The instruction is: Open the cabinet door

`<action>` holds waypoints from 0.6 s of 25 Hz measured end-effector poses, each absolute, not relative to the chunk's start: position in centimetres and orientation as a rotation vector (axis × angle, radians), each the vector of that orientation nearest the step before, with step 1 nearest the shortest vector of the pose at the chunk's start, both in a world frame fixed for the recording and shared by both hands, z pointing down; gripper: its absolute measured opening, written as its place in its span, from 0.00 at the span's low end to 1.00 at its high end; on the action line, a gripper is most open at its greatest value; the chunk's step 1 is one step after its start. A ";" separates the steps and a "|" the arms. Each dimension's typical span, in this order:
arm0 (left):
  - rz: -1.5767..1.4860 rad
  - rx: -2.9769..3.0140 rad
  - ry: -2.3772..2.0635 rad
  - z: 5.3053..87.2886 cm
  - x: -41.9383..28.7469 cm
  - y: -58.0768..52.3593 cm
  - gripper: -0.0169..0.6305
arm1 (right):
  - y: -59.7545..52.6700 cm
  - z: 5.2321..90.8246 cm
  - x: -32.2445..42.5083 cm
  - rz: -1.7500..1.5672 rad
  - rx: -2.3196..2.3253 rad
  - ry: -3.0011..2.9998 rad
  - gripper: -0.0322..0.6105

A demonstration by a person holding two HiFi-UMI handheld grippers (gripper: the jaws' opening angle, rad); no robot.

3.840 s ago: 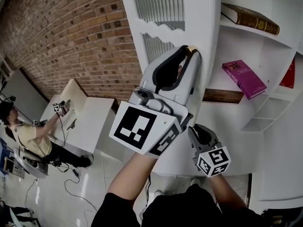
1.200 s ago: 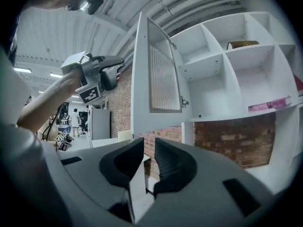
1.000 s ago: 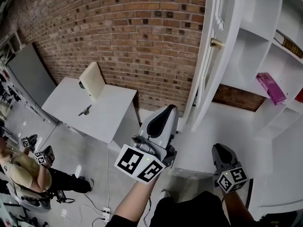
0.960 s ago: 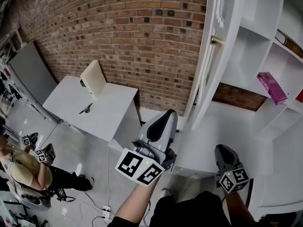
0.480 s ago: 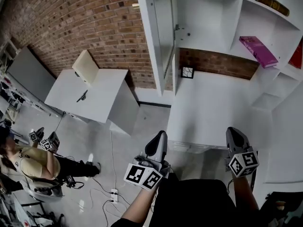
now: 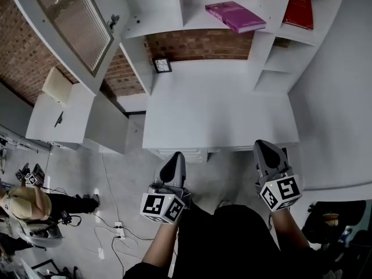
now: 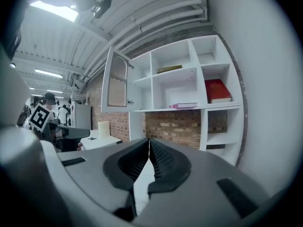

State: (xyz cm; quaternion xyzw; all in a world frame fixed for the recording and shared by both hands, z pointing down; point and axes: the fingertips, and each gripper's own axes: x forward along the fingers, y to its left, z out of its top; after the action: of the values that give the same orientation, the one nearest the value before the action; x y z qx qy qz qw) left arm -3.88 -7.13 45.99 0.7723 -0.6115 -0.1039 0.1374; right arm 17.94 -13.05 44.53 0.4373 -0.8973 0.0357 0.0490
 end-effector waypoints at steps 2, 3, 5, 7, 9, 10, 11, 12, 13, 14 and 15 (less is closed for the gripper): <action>-0.277 2.239 -1.756 46.8 0.3 -6.7 0.06 | -12.7 45.8 21.7 0.121 1.335 -2.710 0.06; -0.273 2.237 -1.753 47.1 2.1 -6.5 0.06 | -12.6 46.5 23.2 0.131 1.333 -2.703 0.06; -0.253 2.241 -1.754 47.3 5.0 -6.1 0.06 | -12.4 47.4 25.8 0.150 1.330 -2.697 0.06; -0.226 2.250 -1.767 47.2 6.9 -5.7 0.06 | -11.9 48.0 27.7 0.164 1.340 -2.697 0.06; -0.218 2.261 -1.784 46.9 8.2 -5.5 0.06 | -11.5 48.0 29.1 0.171 1.365 -2.701 0.06; -0.220 2.277 -1.785 46.7 9.0 -5.5 0.06 | -11.5 47.9 29.7 0.170 1.378 -2.702 0.06; -0.222 2.298 -1.781 46.5 10.0 -5.7 0.06 | -11.5 47.8 30.5 0.168 1.390 -2.701 0.06; -0.222 2.320 -1.773 46.2 11.1 -5.9 0.06 | -11.5 47.7 31.2 0.166 1.402 -2.697 0.06; -0.218 2.337 -1.764 46.0 12.0 -6.2 0.06 | -11.5 47.6 31.9 0.167 1.414 -2.694 0.06; -0.212 2.351 -1.755 45.9 12.9 -6.5 0.06 | -11.4 47.5 32.6 0.170 1.426 -2.692 0.06; -0.206 2.360 -1.748 45.9 13.5 -6.6 0.06 | -11.2 47.4 33.2 0.175 1.435 -2.694 0.05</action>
State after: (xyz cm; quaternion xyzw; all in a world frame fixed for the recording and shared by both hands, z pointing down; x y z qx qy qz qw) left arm 13.49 -6.63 45.86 0.7977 -0.5908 -0.0698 0.0986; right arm 33.17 -11.21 47.40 0.4689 -0.8804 0.0571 0.0420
